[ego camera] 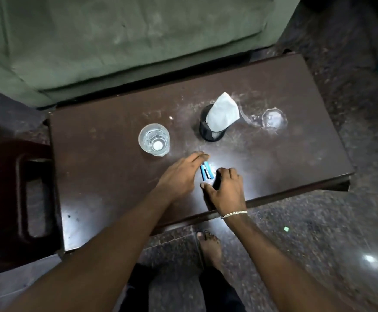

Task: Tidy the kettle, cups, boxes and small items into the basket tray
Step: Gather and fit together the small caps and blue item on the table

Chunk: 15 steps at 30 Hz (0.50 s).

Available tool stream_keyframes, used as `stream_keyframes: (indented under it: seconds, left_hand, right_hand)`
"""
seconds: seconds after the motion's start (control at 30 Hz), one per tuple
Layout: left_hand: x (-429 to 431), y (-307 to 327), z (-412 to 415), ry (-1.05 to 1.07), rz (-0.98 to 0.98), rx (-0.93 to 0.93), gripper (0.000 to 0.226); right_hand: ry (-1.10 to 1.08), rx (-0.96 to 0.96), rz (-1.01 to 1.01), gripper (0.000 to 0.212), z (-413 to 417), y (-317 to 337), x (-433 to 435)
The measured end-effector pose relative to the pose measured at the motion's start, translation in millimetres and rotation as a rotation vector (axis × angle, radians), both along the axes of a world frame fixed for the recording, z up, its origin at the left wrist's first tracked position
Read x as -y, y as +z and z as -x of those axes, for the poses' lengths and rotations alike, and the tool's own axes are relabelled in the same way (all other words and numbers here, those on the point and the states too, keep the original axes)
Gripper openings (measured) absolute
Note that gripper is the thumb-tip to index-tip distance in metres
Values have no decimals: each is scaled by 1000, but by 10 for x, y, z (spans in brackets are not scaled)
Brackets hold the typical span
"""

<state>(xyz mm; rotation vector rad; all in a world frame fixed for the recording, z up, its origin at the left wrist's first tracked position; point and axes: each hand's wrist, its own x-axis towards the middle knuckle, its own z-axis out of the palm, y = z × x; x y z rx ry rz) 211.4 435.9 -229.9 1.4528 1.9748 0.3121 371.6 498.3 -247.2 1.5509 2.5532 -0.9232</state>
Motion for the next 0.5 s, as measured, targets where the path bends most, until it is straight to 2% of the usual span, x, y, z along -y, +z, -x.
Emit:
stream_keyframes:
  seconds: [0.07,0.17,0.23,0.33,0.5]
  left_hand:
    - [-81,-88,12,-71,35,-26,84]
    - [-153,-142,24,-82,25,-61,60]
    - [-150,-127,16,-51,12,-50,45]
    - [-17,-52,12,10,-11,-4,34]
    - [411,182,69,156,-100,50,23]
  right_hand:
    - [1,14,-35,53,37,-75,43]
    - [15,37,-46,45,96,-100,61]
    - [23,25,-28,36,102,-85,30]
    - [84,-25,-18,28,76,-18,15]
    - [180,-112,-17,29,189,183,160]
